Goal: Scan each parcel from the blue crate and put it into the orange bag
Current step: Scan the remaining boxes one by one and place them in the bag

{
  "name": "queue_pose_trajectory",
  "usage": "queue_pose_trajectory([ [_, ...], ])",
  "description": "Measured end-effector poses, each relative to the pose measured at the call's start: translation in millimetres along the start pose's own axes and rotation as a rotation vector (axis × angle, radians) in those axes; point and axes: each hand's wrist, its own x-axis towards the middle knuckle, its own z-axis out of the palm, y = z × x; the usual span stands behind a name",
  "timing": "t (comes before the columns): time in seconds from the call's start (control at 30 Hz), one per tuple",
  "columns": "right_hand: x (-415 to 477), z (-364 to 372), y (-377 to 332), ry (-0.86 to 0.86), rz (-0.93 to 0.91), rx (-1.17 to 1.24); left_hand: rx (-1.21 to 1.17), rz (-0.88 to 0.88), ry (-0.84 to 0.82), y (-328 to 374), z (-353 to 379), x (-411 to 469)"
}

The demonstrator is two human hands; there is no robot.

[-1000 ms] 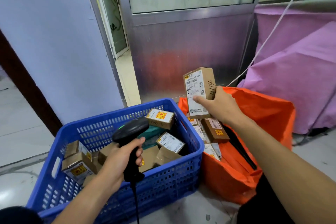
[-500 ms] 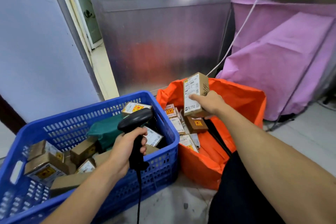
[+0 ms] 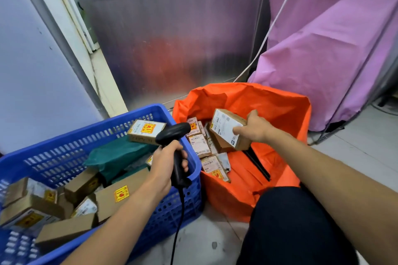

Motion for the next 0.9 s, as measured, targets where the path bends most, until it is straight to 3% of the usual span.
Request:
queue_pose_trajectory([
  [0.27, 38, 64, 91, -0.035, 0.224, 0.125, 0.065, 0.057, 0.042, -22, 48, 70],
  [0.37, 60, 92, 112, -0.058, 0.336, 0.324, 0.260, 0.222, 0.088, -33, 51, 93],
  [0.47, 81, 115, 125, -0.059, 0.447, 0.523, 0.333, 0.274, 0.115, -43, 50, 109],
  [0.7, 177, 196, 210, -0.017, 0.468, 0.418, 0.458, 0.360, 0.293, -66, 63, 118],
  [0.9, 142, 167, 135, -0.090, 0.496, 0.592, 0.462, 0.424, 0.272, -70, 62, 120],
])
